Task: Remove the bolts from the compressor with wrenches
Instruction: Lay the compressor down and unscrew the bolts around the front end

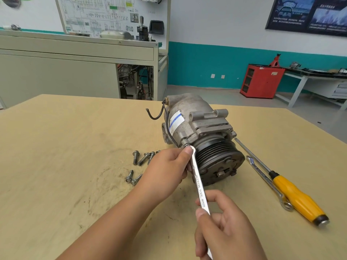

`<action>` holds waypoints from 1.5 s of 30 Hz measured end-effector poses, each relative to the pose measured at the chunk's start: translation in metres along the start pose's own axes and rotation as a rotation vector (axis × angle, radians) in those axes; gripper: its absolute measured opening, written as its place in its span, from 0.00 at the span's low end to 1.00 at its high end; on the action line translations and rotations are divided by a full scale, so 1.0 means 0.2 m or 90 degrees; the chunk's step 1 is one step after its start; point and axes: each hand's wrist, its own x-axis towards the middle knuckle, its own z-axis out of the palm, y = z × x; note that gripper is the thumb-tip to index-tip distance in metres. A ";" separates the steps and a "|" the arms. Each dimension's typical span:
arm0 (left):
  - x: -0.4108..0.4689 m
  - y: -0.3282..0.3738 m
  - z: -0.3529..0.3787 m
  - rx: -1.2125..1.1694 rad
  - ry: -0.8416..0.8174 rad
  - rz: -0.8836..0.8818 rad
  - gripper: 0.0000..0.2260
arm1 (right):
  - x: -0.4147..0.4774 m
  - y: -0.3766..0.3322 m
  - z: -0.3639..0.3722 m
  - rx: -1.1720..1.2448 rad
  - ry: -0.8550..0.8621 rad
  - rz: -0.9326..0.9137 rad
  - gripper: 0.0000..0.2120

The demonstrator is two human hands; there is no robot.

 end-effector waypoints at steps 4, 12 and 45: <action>0.00 -0.01 0.00 0.073 0.042 0.038 0.22 | 0.01 0.03 0.01 -0.086 0.083 -0.029 0.11; 0.00 0.00 0.02 0.136 0.069 0.068 0.23 | -0.01 0.00 0.01 -0.195 0.175 -0.084 0.12; -0.01 0.01 0.03 -0.116 -0.027 -0.056 0.14 | -0.01 -0.12 0.00 0.175 -0.058 0.085 0.05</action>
